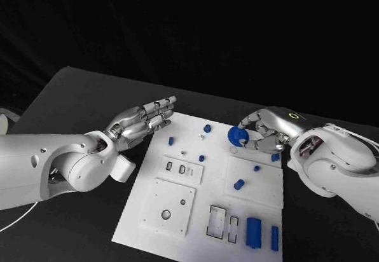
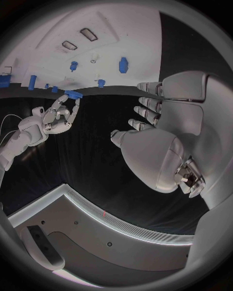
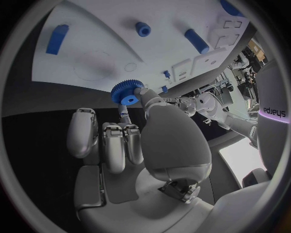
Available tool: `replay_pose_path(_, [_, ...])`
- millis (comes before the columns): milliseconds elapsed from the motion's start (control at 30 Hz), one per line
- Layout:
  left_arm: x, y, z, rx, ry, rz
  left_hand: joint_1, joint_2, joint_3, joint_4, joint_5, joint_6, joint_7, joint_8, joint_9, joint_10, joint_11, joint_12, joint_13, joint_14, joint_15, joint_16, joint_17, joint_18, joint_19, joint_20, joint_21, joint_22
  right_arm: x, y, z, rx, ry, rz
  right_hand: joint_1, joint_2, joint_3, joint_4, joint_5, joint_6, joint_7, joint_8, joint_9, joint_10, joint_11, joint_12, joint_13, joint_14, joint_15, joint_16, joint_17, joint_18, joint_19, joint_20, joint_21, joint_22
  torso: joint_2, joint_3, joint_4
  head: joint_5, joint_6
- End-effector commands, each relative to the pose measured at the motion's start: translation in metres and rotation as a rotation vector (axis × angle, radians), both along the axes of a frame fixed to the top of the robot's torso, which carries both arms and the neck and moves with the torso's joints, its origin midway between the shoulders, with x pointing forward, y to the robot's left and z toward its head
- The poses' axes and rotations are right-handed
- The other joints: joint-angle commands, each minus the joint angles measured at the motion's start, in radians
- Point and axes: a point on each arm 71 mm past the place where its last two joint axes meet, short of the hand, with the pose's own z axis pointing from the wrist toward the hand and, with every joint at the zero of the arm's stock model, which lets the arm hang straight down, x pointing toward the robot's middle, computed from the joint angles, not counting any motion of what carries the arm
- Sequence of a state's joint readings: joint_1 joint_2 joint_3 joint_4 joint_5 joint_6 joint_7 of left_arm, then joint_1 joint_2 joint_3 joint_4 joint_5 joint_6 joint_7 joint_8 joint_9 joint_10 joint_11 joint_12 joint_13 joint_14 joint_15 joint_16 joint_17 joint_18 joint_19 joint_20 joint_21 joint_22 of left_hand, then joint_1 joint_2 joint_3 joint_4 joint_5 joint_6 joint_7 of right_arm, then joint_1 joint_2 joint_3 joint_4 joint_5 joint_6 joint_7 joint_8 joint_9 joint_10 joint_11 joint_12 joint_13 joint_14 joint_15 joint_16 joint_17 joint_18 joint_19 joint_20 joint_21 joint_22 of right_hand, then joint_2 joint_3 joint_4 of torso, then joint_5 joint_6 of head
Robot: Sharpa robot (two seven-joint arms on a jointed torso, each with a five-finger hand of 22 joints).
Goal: Assemble the parts on the task board
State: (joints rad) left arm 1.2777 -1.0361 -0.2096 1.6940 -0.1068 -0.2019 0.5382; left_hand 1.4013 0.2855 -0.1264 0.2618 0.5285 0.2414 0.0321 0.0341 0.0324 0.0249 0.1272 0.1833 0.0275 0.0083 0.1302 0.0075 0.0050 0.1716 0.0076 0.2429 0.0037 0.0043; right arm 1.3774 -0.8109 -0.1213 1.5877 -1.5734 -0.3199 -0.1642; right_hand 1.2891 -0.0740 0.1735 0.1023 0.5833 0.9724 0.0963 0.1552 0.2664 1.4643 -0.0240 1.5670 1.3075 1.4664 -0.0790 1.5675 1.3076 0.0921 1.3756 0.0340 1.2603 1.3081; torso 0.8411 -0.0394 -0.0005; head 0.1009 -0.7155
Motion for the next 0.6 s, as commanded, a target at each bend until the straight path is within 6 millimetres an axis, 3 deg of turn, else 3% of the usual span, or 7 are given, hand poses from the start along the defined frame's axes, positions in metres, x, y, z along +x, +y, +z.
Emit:
replay_pose_path(33, [-0.001, -0.002, 0.001, -0.014, -0.011, -0.014, 0.012, -0.002, 0.006, 0.001, 0.005, 0.001, 0.004, 0.005, 0.001, -0.001, 0.009, 0.007, 0.002, 0.002, 0.008, 0.005, 0.001, 0.008, 0.001, 0.007, 0.004, 0.002, 0.001, 0.007, -0.003, -0.008, 0.049, 0.014, -0.011, 0.001, 0.007, 0.001, 0.003, 0.067, -0.033, 0.062, 0.136, 0.107, 0.009, 0.004, 0.263, 0.104, 0.003, 0.003, 0.263, -0.009, 0.004, 0.0, 0.001, 0.002, -0.001, -0.0002, -0.0013, -0.001, 0.001])
replay_pose_path(600, [-0.001, -0.002, 0.002, -0.016, -0.018, -0.012, 0.012, -0.002, 0.006, 0.0, 0.006, 0.002, 0.004, 0.005, 0.001, 0.0, 0.011, 0.011, 0.002, 0.003, 0.008, 0.006, 0.002, 0.008, 0.002, 0.007, 0.004, 0.002, 0.013, 0.062, -0.014, -0.041, 0.054, 0.1, -0.015, 0.002, 0.016, 0.005, 0.0, 0.057, -0.028, 0.056, 0.138, 0.107, 0.015, 0.004, 0.263, 0.104, 0.008, 0.003, 0.263, -0.007, -0.001, 0.004, -0.006, -0.002, 0.001, 0.0, 0.001, -0.007, 0.011])
